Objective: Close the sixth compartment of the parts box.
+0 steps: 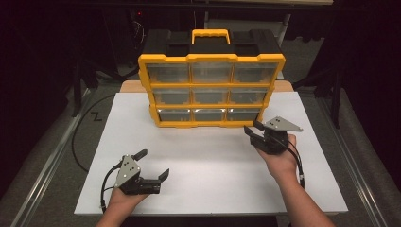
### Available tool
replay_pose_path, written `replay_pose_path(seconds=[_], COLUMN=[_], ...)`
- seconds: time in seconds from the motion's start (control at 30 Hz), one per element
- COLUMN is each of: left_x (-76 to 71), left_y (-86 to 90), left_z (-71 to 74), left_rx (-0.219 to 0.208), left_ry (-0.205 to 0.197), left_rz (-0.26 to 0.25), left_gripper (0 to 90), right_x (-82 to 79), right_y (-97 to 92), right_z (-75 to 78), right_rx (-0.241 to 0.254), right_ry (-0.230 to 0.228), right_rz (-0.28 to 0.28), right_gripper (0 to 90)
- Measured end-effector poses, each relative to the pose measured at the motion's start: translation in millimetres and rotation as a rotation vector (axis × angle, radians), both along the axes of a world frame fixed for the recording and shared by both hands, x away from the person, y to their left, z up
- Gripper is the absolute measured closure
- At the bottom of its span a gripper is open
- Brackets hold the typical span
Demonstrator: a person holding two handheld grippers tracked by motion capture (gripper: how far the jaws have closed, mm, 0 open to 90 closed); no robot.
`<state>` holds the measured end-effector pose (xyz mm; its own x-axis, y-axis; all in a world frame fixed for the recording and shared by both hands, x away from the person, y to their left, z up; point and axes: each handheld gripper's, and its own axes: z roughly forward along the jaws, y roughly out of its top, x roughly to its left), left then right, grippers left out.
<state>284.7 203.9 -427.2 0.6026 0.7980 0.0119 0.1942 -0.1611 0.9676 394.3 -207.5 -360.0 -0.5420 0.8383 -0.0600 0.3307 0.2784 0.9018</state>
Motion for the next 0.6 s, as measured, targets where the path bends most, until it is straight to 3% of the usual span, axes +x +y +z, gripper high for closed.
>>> replay_pose_path(seconds=[0.2,0.33,0.57,0.6], left_x=[0.4,1.1,2.3,2.5], left_y=[0.6,0.4,1.7,1.8], left_z=[-0.4,-0.9,-1.2,-1.2], left_rx=[0.001,-0.001,0.003,0.003], left_ry=[0.003,0.003,0.007,0.008], left_rz=[0.004,0.005,0.011,0.013], left_gripper=[0.4,0.4,0.4,0.4], right_x=[-23.7,-38.5,-59.0,-60.7], right_y=[-7.3,-13.1,-21.5,-22.3], right_z=[-16.6,-27.8,-41.3,-42.7], right_rx=[0.003,0.018,-0.004,-0.002], right_ry=[0.019,0.028,0.02,0.024], right_rz=[0.027,0.031,0.036,0.041], right_gripper=[42.4,28.3,1.5,1.1])
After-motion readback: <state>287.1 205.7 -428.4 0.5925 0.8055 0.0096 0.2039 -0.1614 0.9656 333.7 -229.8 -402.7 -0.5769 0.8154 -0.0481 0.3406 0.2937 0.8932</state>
